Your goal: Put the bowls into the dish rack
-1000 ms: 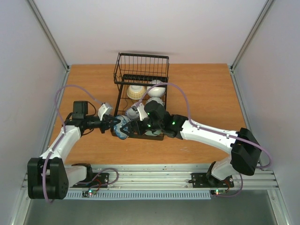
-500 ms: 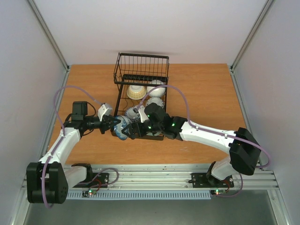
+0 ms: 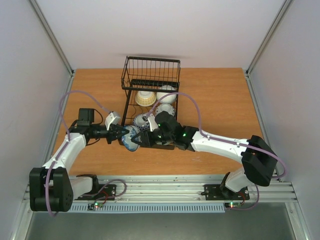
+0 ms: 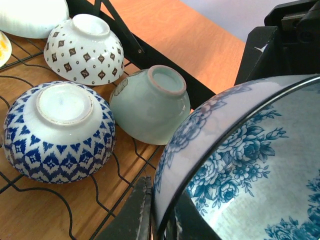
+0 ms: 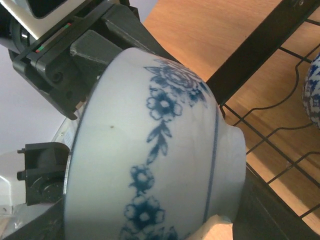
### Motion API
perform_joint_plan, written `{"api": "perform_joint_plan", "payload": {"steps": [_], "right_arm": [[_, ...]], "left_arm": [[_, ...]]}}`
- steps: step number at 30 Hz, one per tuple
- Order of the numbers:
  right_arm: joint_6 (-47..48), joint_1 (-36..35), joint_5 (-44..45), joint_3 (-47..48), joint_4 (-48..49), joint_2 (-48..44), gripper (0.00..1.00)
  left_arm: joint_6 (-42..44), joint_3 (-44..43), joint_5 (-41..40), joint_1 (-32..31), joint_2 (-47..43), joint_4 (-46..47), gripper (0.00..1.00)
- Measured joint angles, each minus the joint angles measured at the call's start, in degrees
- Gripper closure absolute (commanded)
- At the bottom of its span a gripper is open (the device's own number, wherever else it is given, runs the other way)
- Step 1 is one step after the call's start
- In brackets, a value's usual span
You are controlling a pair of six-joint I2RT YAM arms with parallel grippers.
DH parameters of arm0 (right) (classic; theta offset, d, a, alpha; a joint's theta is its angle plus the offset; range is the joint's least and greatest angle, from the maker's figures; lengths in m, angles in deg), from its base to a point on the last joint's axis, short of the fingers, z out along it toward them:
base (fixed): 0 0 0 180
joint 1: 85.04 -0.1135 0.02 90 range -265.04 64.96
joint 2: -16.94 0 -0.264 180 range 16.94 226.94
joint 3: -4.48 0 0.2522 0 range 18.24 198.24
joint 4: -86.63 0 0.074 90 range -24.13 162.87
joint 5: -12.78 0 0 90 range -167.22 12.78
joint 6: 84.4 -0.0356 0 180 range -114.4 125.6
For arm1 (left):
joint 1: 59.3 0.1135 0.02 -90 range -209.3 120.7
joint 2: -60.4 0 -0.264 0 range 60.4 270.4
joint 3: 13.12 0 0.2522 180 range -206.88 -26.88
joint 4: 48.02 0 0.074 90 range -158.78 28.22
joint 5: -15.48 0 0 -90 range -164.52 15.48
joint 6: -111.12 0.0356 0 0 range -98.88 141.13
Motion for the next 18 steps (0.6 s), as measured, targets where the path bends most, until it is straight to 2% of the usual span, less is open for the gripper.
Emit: {"api": "perform_joint_plan", "payload": {"steps": [1,2,7,8,10,12,14,18], "right_arm": [[-0.15,0.02,0.15,-0.13,-0.04,0.00,0.95],[-0.28,0.02,0.31,-0.20,0.00,0.00,0.98],[-0.50,0.02,0.66,-0.22,-0.04,-0.09,0.99],[-0.39,0.02,0.92,-0.22,-0.17,-0.22,0.99],[-0.07,0.02,1.70,-0.20,-0.76,-0.63,0.99],[1.49,0.00,2.64,0.20,-2.47,-1.36,0.99],[3.96,0.02,4.39,1.03,-6.36,-2.16,0.99],[8.52,0.02,9.79,4.92,-14.99,-2.29,0.99]], "left_arm": [[-0.15,-0.11,-0.42,0.00,0.02,-0.04,0.99],[-0.15,-0.11,-0.57,0.00,0.02,-0.13,0.99],[-0.15,-0.15,-0.66,0.00,0.02,-0.04,0.99],[-0.28,-0.15,-0.66,-0.02,0.02,0.11,0.95],[-0.85,-0.15,-0.74,-0.33,-0.02,1.01,0.74],[-2.01,-0.15,-0.70,-0.63,-0.11,2.16,0.59],[-4.04,-0.07,-1.31,-0.50,-0.11,3.69,0.53],[-8.09,1.90,-4.42,-0.42,-1.68,9.27,0.50]]}}
